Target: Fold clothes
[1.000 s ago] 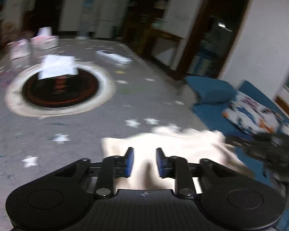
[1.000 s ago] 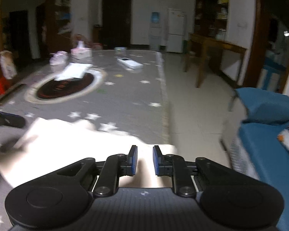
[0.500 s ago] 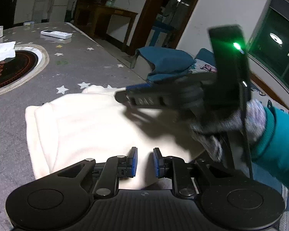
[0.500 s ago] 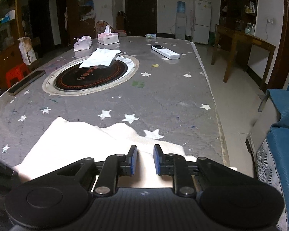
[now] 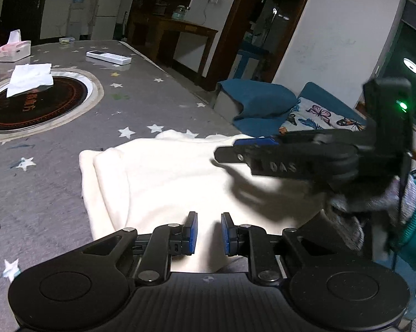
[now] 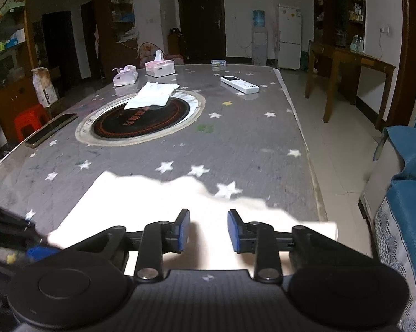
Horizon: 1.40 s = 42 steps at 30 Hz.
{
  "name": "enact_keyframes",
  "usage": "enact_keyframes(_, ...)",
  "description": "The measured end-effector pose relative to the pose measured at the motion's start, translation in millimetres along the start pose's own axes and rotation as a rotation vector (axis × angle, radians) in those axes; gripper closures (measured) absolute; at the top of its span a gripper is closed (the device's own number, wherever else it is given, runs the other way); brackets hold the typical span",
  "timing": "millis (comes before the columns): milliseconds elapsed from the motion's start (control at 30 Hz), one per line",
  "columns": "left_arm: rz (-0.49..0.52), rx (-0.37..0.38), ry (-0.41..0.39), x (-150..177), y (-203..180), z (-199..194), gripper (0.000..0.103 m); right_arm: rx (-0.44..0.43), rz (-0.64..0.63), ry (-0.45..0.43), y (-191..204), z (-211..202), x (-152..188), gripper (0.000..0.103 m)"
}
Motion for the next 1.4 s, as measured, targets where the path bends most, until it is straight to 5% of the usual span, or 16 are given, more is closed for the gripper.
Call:
enact_keyframes(400, -0.033, -0.013, -0.021, 5.1, 4.0, -13.4, 0.072, 0.067, -0.001, -0.033, 23.7, -50.5, 36.1, 0.051)
enact_keyframes(833, -0.068, -0.051, -0.06, 3.6, 18.3, -26.0, 0.07, 0.12, 0.153, -0.032, 5.5, -80.1, 77.6, 0.048)
enact_keyframes(1400, -0.096, -0.096, -0.083, 23.6, 23.2, -56.0, 0.048, 0.126, 0.134, -0.046, 35.0, -91.2, 69.2, 0.019)
Point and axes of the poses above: each gripper's, at about its wrist camera, not at the fingertips, and z roughly the way its jaws point, y to its left, x to its underside, the point moved 8 cm from there along z, roughly the way its jaws point, and after that the axes turned 14 degrees about -z, right-handed, at the moved point
